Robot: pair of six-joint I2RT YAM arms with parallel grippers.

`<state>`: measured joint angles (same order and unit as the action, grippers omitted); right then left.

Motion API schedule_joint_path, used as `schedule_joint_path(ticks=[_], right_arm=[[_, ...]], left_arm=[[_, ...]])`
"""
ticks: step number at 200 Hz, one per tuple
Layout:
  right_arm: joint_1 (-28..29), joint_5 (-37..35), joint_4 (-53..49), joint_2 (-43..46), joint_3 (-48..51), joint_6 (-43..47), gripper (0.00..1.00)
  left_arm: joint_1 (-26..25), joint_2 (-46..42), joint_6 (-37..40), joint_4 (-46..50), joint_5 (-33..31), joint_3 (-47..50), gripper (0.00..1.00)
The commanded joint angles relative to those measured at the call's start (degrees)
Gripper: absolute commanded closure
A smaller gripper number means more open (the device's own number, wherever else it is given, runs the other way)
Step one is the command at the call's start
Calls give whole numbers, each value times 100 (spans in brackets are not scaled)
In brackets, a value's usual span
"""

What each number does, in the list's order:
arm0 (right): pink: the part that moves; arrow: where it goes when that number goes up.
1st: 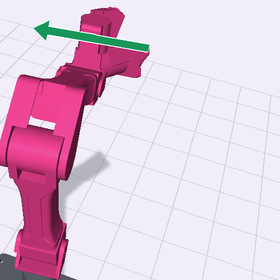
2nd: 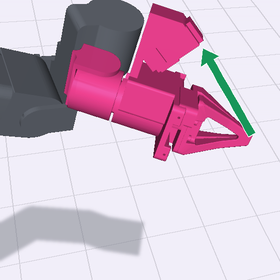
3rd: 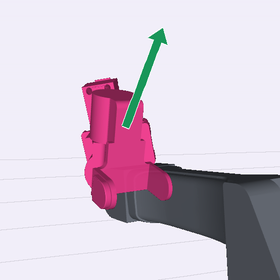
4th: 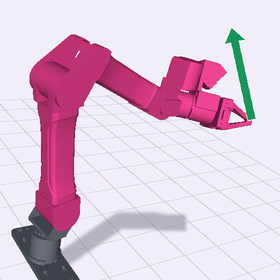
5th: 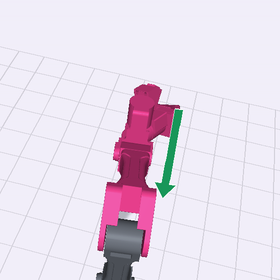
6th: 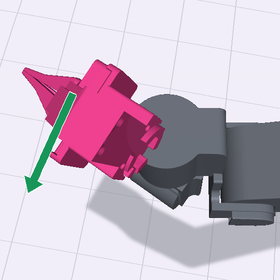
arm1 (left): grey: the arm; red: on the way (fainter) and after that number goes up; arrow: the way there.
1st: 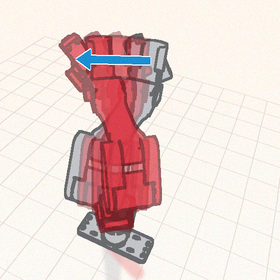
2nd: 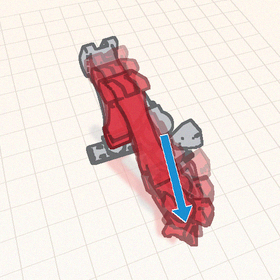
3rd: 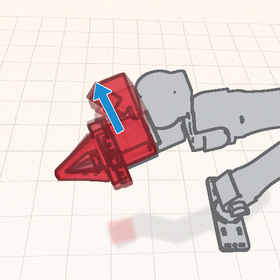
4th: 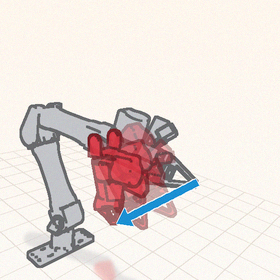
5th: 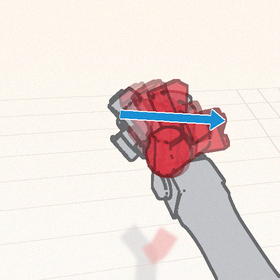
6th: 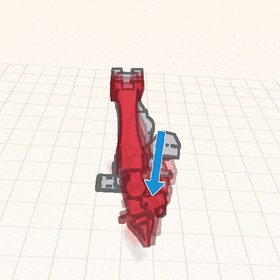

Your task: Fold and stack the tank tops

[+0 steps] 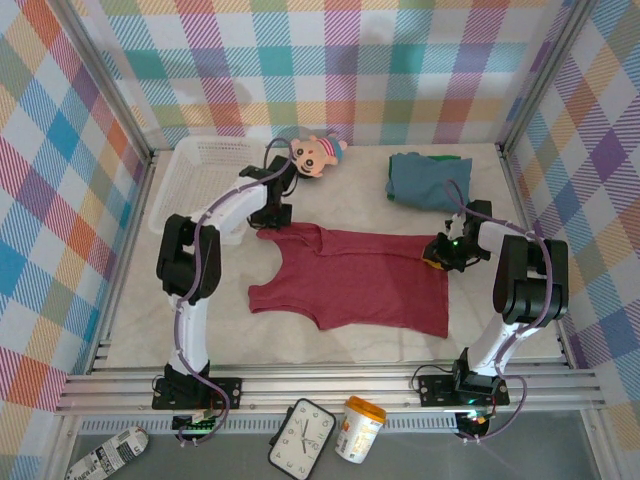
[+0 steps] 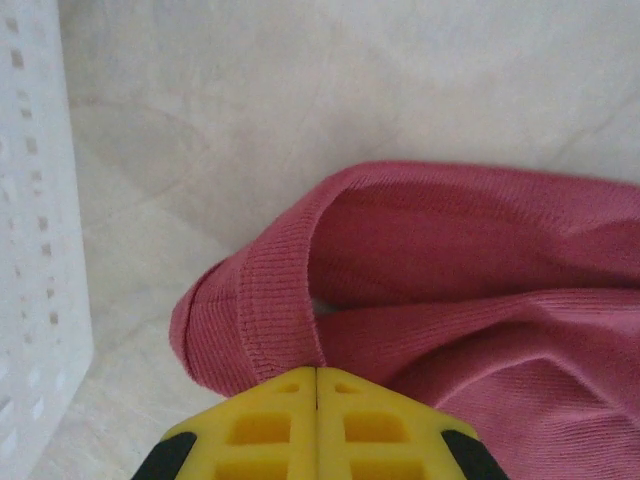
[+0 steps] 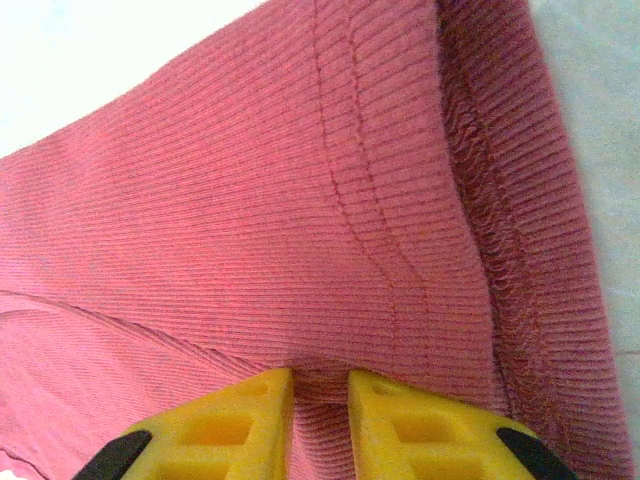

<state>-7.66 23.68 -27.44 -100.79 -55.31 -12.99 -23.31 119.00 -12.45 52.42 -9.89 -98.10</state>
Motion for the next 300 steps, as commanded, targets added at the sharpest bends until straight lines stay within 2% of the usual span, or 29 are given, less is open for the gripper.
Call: schedule_joint_path(ticks=[1,42,107,146,185,209,226,242,259,278,300], right_arm=[[-124,-249,-86,-178,11,-36,76],[-166,-315,-118,-170,11,-43,76],[-302,-436,-244,-205,-66,37,76],[-301,-128,-99,-55,-78,190,74],[-282,261,282,589,120,323,69],[-265,476,495,1400,371,341,63],[-207,543,474,1927,509,334,57],[-116,550,213,2177,538,316,55],[26,550,-270,2356,519,268,51],[262,582,-626,2593,623,-237,49],[615,154,-1134,2906,792,-927,46]], left_arm=[[-24,-227,-7,-237,110,461,100],[-20,-39,218,-220,-185,679,100],[11,700,333,265,-1286,129,100],[-4,978,357,409,-1178,-283,100],[27,1209,392,651,-1490,-649,100],[37,1263,366,763,-1613,-765,93],[21,1150,298,812,-1421,-812,89],[-45,888,261,743,-1227,-723,78],[-148,609,222,837,-1161,-736,71],[-247,127,107,829,-847,-503,65],[-373,-520,-160,794,-341,106,59]])
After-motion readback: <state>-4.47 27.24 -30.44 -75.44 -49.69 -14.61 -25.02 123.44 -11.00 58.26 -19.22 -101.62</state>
